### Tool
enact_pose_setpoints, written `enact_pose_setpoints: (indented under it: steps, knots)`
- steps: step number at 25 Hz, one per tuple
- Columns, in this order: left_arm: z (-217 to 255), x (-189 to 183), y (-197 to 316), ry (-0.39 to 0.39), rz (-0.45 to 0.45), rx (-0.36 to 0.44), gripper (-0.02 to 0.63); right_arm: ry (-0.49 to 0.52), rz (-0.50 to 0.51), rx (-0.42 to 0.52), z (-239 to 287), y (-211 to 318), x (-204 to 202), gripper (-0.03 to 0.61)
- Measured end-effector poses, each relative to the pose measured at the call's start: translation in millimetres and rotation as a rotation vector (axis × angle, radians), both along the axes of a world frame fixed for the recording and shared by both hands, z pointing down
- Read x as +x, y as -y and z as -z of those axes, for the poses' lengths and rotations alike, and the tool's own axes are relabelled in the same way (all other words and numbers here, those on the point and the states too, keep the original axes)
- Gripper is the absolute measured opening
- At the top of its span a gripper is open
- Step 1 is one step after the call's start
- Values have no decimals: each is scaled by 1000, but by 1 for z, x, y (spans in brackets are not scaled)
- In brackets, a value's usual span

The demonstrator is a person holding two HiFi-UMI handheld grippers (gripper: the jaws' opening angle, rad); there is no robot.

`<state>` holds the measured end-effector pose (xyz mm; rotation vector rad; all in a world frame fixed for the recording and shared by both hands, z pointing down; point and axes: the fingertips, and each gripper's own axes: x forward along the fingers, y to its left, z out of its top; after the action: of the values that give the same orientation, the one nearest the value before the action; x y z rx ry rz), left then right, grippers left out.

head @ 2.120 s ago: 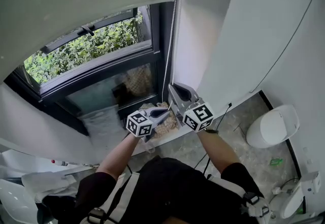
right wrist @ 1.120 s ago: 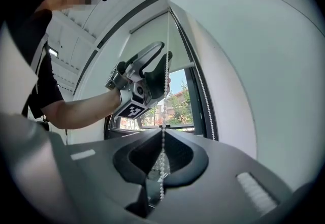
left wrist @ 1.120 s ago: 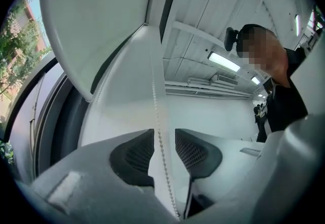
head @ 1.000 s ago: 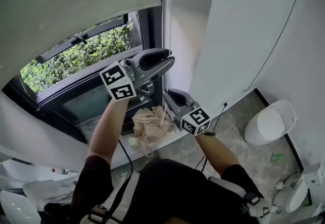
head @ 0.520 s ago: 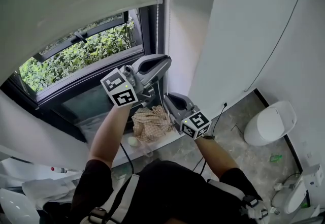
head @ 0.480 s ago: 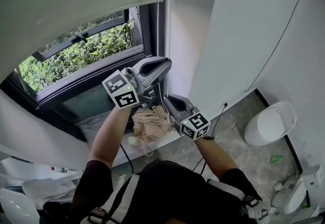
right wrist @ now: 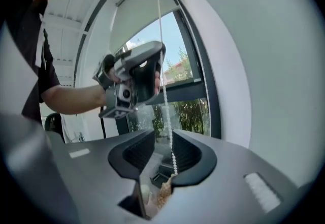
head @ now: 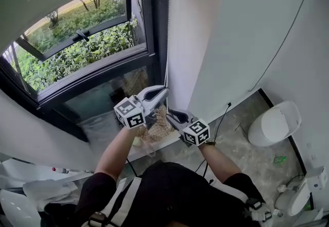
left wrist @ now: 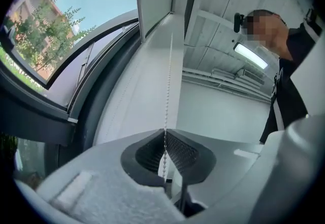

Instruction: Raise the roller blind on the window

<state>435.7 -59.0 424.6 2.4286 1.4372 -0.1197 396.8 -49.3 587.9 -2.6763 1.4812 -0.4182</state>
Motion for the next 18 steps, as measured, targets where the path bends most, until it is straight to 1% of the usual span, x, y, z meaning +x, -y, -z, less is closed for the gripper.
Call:
enact_pose_setpoints:
  steps: [2, 6, 8, 11, 12, 14, 16, 18]
  knots:
    - [0, 2, 2, -5, 2, 4, 15, -78, 0, 70, 40, -4, 4, 114]
    - [2, 0, 9, 14, 14, -23, 14, -321, 0, 181, 148, -6, 6, 117]
    - [4, -1, 9, 19, 17, -34, 15, -399, -16, 263, 203, -5, 10, 115]
    - [4, -3, 9, 23, 15, -44, 15, -411, -61, 405, 272, -5, 23, 111]
    - [4, -3, 9, 23, 15, -48, 15, -410, -73, 437, 289, -4, 29, 96]
    - [3, -3, 10, 15, 15, -58, 15, -434, -82, 456, 317, 1, 38, 96]
    - [1, -4, 11, 5, 15, -67, 15, -473, -91, 441, 337, 8, 45, 98]
    - [2, -7, 13, 10, 20, -67, 15, -489, -105, 433, 351, 14, 51, 98]
